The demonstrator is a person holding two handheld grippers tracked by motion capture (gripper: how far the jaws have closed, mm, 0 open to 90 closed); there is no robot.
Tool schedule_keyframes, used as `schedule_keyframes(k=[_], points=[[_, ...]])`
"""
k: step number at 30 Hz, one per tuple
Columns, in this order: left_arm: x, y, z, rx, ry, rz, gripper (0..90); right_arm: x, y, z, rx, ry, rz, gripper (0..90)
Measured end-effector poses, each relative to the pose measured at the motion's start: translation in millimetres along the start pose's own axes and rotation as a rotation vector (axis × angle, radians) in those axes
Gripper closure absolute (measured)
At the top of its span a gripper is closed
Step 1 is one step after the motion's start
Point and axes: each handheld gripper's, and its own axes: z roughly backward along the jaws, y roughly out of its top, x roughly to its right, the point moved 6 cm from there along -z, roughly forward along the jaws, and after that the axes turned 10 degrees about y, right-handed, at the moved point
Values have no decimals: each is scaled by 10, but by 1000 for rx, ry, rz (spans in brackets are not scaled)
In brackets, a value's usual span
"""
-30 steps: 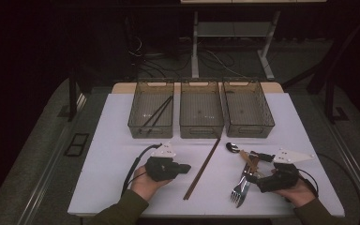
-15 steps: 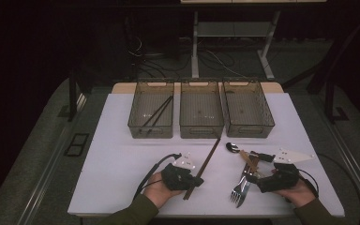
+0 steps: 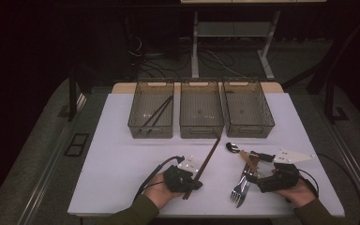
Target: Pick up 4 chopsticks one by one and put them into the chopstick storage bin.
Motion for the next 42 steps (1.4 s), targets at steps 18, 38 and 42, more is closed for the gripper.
schedule_keyframes(k=[18, 38, 42], points=[[-130, -21, 104, -28, 79, -6, 897, -2, 1, 4, 1, 1, -3, 36], [-308, -69, 188, -29, 137, 45, 898, -4, 1, 4, 1, 2, -3, 36], [-334, -78, 201, -29, 144, 56, 898, -4, 1, 3, 1, 2, -4, 36]])
